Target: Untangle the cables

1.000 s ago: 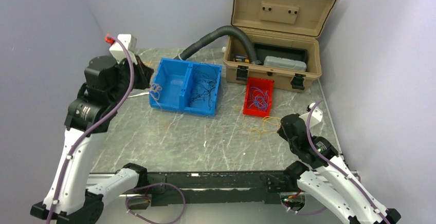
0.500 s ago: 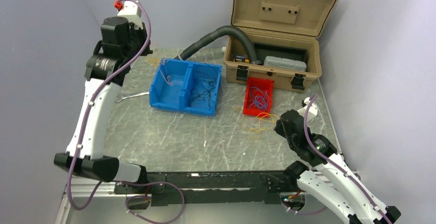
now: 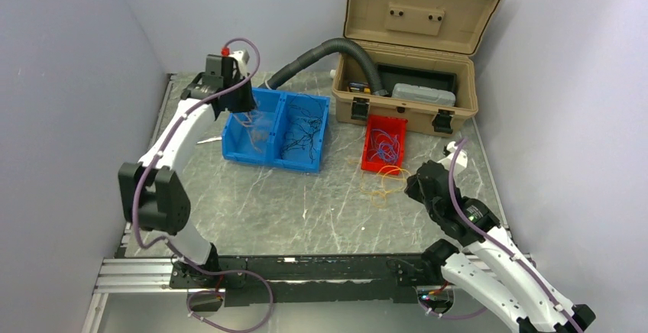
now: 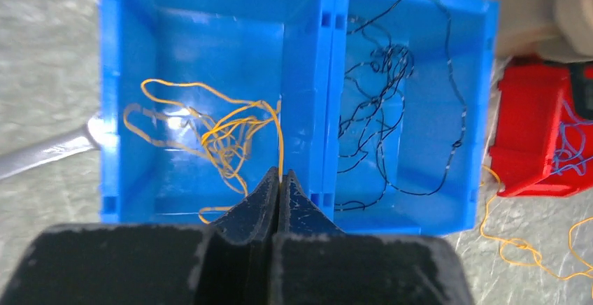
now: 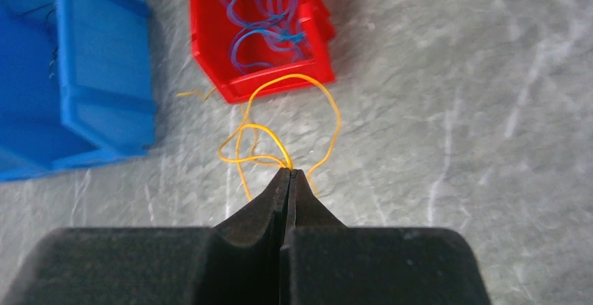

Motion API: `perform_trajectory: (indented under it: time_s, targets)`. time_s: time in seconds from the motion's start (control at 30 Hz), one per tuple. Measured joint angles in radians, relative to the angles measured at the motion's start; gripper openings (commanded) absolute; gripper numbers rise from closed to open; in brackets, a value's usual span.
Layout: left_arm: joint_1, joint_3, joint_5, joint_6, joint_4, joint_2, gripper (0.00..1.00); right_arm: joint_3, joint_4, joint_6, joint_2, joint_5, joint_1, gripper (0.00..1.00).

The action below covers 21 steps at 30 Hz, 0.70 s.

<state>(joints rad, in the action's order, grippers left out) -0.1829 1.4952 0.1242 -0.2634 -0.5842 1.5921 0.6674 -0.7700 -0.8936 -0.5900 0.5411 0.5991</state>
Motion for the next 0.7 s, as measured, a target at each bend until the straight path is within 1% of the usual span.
perform_trajectory:
  time_s: [0.03,0.07,0.1,0.13,0.17,0.23,0.3,0.37,0.47,0.57,0.7]
  targets:
    - [0.000,0.000,0.016,-0.013,-0.001,0.033,0.13,0.000,0.014,0.023,-0.006,-0.022,0.000,0.00]
    - [0.000,0.000,0.028,-0.019,-0.004,0.057,0.21,0.000,0.032,0.052,-0.013,-0.053,-0.001,0.00]
    - [0.000,-0.004,0.042,-0.028,-0.006,0.077,0.30,0.002,0.065,0.099,-0.022,-0.115,-0.002,0.00]
    - [0.000,-0.009,0.053,-0.034,-0.008,0.088,0.42,0.005,0.088,0.130,-0.030,-0.166,-0.002,0.00]
    - [0.000,-0.018,0.066,-0.045,-0.009,0.088,0.52,0.011,0.125,0.175,-0.044,-0.253,-0.002,0.00]
    - [0.000,-0.019,0.091,-0.048,-0.012,0.076,0.64,0.032,0.176,0.230,-0.068,-0.396,-0.002,0.00]
    - [0.000,-0.019,0.111,-0.047,-0.011,0.048,0.73,0.070,0.224,0.276,-0.102,-0.535,0.001,0.00]
    - [0.000,-0.019,0.129,-0.041,-0.014,0.008,0.80,0.115,0.256,0.307,-0.134,-0.640,0.010,0.00]
    - [-0.002,-0.019,0.154,-0.031,-0.027,-0.071,0.86,0.203,0.290,0.346,-0.174,-0.763,0.026,0.00]
    - [-0.008,-0.023,0.183,-0.015,-0.029,-0.167,0.92,0.282,0.314,0.370,-0.200,-0.840,0.037,0.00]
    - [-0.041,-0.073,0.227,0.008,-0.026,-0.316,0.95,0.338,0.360,0.378,-0.229,-0.919,0.037,0.00]
